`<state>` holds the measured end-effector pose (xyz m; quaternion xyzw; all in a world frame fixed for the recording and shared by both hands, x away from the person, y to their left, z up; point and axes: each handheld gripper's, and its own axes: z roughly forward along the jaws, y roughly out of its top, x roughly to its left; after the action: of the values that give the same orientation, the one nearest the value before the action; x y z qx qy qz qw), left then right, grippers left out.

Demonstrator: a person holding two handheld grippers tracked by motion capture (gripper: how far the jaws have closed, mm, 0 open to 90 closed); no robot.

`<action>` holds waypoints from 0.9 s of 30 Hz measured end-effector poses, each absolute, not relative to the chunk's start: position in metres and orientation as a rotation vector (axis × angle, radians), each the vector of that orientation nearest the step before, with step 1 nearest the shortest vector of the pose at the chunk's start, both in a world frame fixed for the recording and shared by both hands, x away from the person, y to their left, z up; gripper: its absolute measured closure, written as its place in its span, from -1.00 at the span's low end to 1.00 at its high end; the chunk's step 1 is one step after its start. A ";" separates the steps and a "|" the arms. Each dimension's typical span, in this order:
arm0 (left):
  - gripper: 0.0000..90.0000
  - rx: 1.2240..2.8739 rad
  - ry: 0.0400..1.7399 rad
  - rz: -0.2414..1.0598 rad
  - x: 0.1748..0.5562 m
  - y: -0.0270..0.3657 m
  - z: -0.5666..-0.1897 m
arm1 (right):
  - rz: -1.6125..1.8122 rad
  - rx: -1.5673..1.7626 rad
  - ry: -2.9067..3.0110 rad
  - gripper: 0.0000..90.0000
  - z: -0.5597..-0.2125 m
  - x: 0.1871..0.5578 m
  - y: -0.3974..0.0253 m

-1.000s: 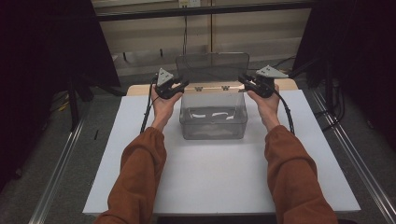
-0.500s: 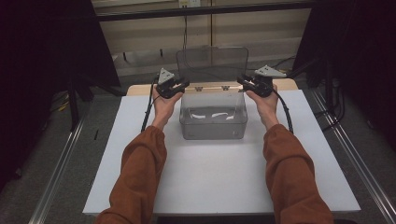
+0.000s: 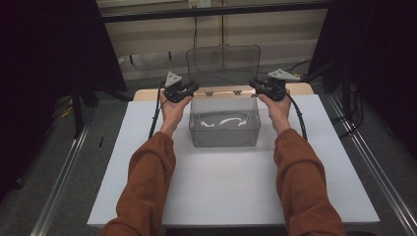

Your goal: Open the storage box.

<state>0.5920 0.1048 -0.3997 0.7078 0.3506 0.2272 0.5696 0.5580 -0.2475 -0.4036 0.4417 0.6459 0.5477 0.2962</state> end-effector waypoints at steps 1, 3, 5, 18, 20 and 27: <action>0.58 1.675 0.819 0.537 0.593 0.106 -0.400 | 1.456 1.179 1.720 0.64 -0.403 0.559 -0.247; 0.58 1.670 0.828 0.532 0.593 0.105 -0.400 | 1.453 1.184 1.721 0.64 -0.403 0.561 -0.247; 0.58 1.679 0.828 0.535 0.595 0.106 -0.400 | 1.458 1.190 1.720 0.64 -0.404 0.562 -0.247; 0.52 1.697 0.847 0.541 0.597 0.103 -0.399 | 1.437 1.217 1.731 0.63 -0.402 0.566 -0.245; 0.52 1.706 0.852 0.547 0.597 0.103 -0.399 | 1.426 1.218 1.738 0.63 -0.401 0.568 -0.244; 0.47 1.720 0.875 0.540 0.599 0.101 -0.399 | 1.430 1.247 1.746 0.61 -0.400 0.570 -0.244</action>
<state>0.5991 0.1014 -0.3988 0.7233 0.3679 0.2269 0.5385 0.5705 -0.2443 -0.4000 0.4646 0.6505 0.5327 0.2779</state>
